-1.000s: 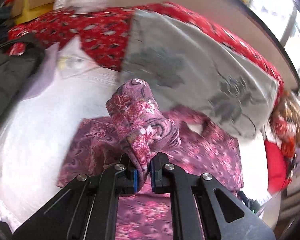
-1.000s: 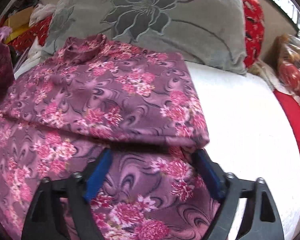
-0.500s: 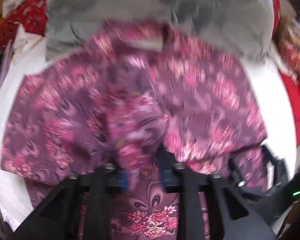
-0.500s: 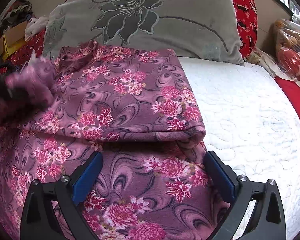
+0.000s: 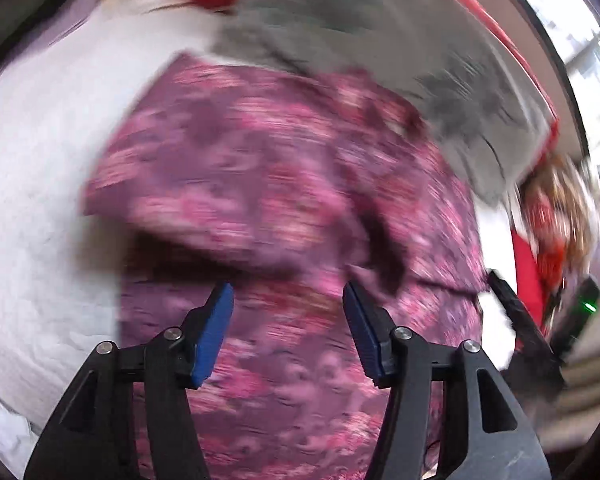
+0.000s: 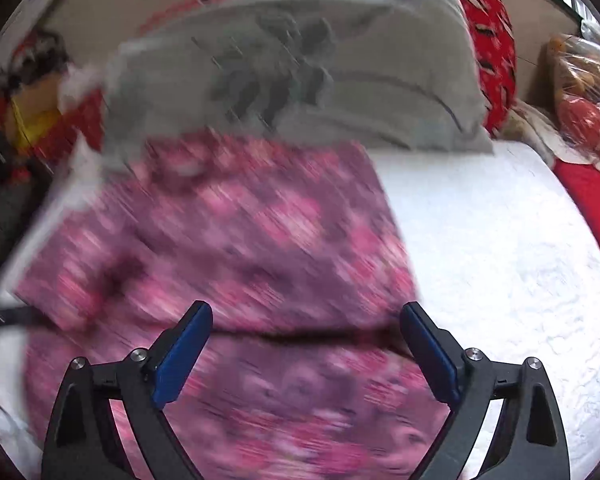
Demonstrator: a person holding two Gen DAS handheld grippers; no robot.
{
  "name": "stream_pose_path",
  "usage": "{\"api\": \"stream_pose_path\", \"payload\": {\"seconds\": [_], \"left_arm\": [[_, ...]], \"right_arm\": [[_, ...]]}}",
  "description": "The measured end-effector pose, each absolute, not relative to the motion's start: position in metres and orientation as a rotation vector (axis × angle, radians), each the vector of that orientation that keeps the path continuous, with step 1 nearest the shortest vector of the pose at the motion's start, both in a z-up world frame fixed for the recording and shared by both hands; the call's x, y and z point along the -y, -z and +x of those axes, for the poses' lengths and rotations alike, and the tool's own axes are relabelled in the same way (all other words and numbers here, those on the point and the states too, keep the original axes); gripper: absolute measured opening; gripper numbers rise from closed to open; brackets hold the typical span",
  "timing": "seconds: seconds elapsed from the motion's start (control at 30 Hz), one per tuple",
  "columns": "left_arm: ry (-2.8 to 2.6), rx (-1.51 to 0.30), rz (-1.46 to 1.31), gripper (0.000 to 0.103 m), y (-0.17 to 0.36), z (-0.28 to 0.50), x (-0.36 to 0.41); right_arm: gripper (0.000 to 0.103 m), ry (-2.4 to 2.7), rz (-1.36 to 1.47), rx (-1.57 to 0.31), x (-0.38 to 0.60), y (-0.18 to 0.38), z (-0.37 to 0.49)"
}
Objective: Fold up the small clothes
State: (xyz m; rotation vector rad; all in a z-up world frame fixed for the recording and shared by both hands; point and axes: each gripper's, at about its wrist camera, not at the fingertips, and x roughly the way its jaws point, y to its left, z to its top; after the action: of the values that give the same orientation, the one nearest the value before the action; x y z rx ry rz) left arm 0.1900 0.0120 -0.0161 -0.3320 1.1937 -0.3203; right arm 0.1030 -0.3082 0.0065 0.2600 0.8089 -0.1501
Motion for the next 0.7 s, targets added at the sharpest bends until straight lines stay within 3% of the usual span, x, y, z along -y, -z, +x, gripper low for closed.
{"api": "stream_pose_path", "payload": {"seconds": [0.2, 0.4, 0.43, 0.47, 0.53, 0.7], "left_arm": [[0.282, -1.265, -0.57, 0.055, 0.054, 0.202, -0.054], [0.299, -1.258, -0.587, 0.056, 0.056, 0.201, -0.053], [0.301, -1.257, -0.588, 0.055, 0.056, 0.201, -0.053], [0.305, -1.257, -0.589, 0.055, 0.057, 0.201, -0.055], [0.314, -1.259, -0.584, 0.055, 0.058, 0.204, -0.054], [0.311, -1.257, -0.568, 0.055, 0.06, 0.205, -0.051]], "right_arm": [[0.096, 0.003, 0.226, -0.789, 0.23, -0.047, 0.147], [0.093, 0.037, 0.042, -0.879, 0.155, -0.024, 0.184], [0.085, 0.058, 0.005, -0.891, 0.149, -0.018, 0.187], [0.056, 0.062, -0.022, -0.889, 0.148, -0.013, 0.19], [0.016, 0.024, 0.027, -0.886, 0.161, -0.013, 0.187], [0.015, 0.078, 0.253, -0.836, 0.239, -0.021, 0.159]]}}
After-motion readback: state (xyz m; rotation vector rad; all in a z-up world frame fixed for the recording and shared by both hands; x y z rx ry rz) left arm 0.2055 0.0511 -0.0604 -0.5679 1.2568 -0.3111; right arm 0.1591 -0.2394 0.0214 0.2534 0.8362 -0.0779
